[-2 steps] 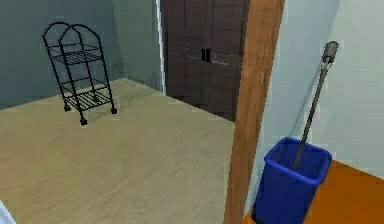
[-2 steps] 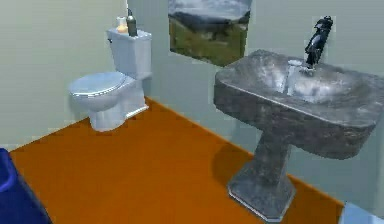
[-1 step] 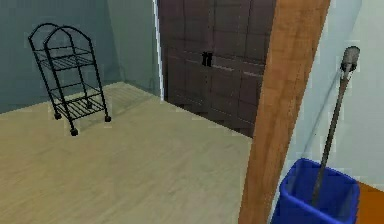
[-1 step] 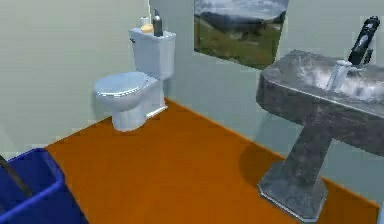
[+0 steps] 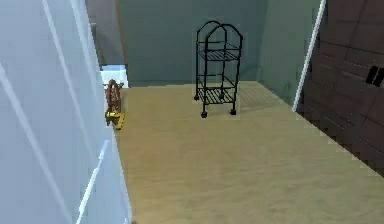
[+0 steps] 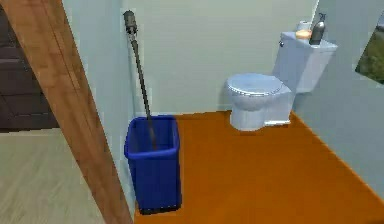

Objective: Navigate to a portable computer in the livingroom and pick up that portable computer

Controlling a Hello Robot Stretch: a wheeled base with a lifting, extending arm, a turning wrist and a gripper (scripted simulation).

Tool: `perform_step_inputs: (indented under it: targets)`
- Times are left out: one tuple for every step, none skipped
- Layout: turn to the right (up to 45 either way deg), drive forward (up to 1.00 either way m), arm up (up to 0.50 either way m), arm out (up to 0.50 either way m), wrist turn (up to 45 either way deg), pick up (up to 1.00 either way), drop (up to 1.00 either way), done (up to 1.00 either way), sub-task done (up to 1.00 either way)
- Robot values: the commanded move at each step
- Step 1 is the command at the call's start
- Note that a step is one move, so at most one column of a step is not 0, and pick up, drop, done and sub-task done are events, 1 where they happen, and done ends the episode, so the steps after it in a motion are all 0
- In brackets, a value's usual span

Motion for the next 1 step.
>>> perform_step_inputs:
  targets:
    - [0.0, 0.85, 0.00, 0.00, 0.0, 0.00, 0.00, 0.00, 0.00]
